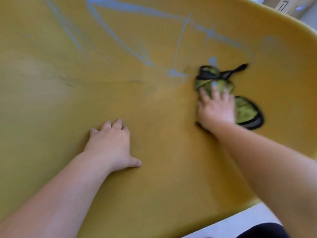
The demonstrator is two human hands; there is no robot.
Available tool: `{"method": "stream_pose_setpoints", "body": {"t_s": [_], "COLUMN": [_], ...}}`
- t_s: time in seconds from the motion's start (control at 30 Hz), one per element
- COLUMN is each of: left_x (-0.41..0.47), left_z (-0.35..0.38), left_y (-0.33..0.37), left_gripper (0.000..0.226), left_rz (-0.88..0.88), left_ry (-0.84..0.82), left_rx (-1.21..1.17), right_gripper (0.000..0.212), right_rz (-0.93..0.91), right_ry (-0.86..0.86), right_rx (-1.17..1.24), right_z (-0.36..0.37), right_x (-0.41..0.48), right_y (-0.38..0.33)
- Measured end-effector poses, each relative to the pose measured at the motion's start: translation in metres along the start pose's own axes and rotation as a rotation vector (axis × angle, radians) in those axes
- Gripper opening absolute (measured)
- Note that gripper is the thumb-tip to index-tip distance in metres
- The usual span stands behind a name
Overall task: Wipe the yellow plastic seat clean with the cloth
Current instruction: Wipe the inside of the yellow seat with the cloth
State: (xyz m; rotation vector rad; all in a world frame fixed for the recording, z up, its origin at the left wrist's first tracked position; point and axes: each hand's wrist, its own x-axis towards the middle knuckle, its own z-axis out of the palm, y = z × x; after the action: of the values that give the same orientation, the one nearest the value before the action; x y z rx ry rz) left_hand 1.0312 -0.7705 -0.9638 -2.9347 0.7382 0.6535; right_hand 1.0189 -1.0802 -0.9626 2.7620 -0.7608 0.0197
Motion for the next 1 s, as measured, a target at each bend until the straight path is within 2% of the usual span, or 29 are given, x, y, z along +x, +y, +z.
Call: {"method": "stream_pose_setpoints", "body": {"t_s": [0.07,0.13,0.2,0.27,0.33,0.47,0.53,0.6,0.7,0.83,0.93,1.0], "left_x": [0.0,-0.001,0.004,0.014,0.034,0.069,0.073,0.073,0.078,0.08,0.082,0.081], "left_z": [-0.002,-0.002,-0.006,-0.014,-0.022,-0.008,0.011,0.022,0.028,0.028,0.028,0.028], "left_y": [0.0,0.003,0.008,0.019,0.033,0.052,0.052,0.05,0.047,0.048,0.047,0.046], "left_gripper": [0.116,0.119,0.129,0.142,0.148,0.134,0.126,0.118,0.113,0.114,0.115,0.115], "left_rz": [-0.008,-0.038,-0.04,0.021,0.094,0.212,0.222,0.199,0.197,0.2,0.196,0.185], "left_ry": [0.042,0.099,0.142,0.132,0.184,0.304,0.37,0.464,0.531,0.535,0.552,0.549], "left_rx": [-0.006,0.005,0.076,0.124,0.127,0.153,0.084,-0.002,-0.052,-0.049,-0.038,-0.054], "right_gripper": [0.06,0.058,0.055,0.053,0.054,0.06,0.064,0.064,0.064,0.061,0.057,0.054], "right_rz": [-0.117,-0.315,-0.574,-0.761,-0.71,-0.388,-0.315,-0.234,-0.125,-0.215,-0.438,-0.654], "right_ry": [-0.076,-0.14,-0.18,-0.206,-0.154,0.112,0.23,0.293,0.289,0.147,0.002,-0.071], "right_rx": [0.152,0.235,0.244,0.163,-0.008,-0.452,-0.673,-0.764,-0.617,-0.196,0.045,0.041], "right_z": [0.01,0.008,0.007,0.005,0.004,-0.044,-0.085,-0.117,-0.109,-0.025,0.009,0.016], "right_x": [-0.031,-0.068,-0.097,-0.098,-0.072,0.005,0.04,0.071,0.088,0.061,0.016,-0.01], "right_y": [-0.061,-0.104,-0.105,-0.06,0.013,0.147,0.177,0.183,0.148,0.043,-0.03,-0.035]}}
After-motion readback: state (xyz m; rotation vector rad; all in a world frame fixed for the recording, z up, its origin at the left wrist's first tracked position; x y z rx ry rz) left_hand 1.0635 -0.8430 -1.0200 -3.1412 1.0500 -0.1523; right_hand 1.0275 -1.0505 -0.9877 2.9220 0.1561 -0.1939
